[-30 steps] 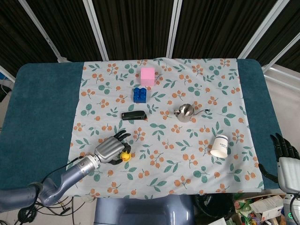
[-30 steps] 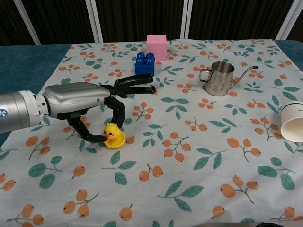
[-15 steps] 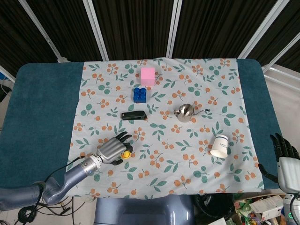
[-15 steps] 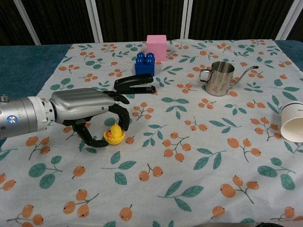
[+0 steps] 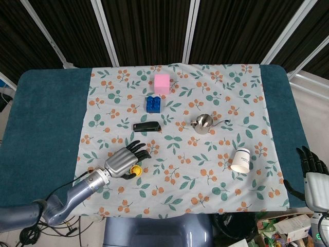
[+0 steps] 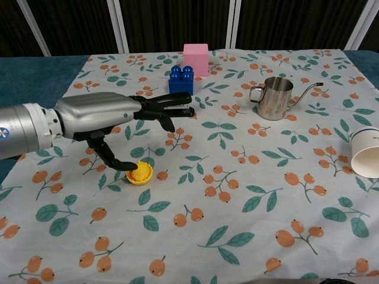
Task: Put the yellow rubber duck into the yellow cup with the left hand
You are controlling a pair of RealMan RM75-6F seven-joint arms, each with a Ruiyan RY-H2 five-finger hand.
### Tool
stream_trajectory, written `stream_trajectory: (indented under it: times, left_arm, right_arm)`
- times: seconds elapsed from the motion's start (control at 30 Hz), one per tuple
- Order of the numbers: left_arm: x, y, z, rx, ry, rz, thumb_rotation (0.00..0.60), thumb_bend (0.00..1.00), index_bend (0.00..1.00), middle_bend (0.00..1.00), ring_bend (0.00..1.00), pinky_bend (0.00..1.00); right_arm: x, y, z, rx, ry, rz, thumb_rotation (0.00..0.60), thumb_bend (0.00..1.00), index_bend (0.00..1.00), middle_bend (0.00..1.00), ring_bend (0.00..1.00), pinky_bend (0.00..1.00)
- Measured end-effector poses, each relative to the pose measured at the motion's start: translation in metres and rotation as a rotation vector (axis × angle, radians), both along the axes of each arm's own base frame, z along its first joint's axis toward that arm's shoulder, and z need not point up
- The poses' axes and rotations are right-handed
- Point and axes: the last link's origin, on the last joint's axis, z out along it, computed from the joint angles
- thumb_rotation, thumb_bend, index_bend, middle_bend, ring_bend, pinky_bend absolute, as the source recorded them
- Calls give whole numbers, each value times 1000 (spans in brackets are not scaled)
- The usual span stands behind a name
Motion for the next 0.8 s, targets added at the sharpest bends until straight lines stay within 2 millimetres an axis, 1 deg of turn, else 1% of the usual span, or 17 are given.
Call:
stream_trajectory:
  times: [0.1,0.2,0.23,0.3,0.4,0.53,0.6,0.67,0.8]
  left_arm:
    - [1,3,13,55,-12,-13,600,258,169,139,0,0]
    - [3,5,31,132,-20,-36,600,258,101,71,0,0]
    - [2,5,40,167,-19,-44,600,257,90,58,0,0]
    - [0,3,54,214,-16,-43,600,252,72,33,0,0]
    - [-8,-5,76,265,11,-7,600,229,61,23,0,0]
    - [-27,-22,115,362,49,83,600,212,54,10,0,0]
    - [-39,-29,129,414,54,126,600,211,51,5,0,0]
    - [-59,-42,144,481,57,192,600,210,51,4,0,0]
    - [-88,-62,162,544,53,286,600,210,50,2,0,0]
  right_arm:
    - [0,0,0,-2,1,-1,600,163,67,32,80,158]
    - [0,0,1,-3,1,-2,600,163,67,32,80,158]
    - [0,0,1,-3,2,-1,600,162,67,32,80,158]
    - [0,0,0,-3,3,0,600,163,67,32,80,159]
    - [0,0,0,-3,4,2,600,163,67,32,80,159]
    - [1,0,0,-5,4,4,600,163,67,32,80,159]
    - [2,0,0,-4,3,6,600,163,67,32,80,159]
    - [2,0,0,-4,4,8,600,162,67,32,80,159]
    - [3,0,-1,-2,1,11,600,163,67,32,80,159]
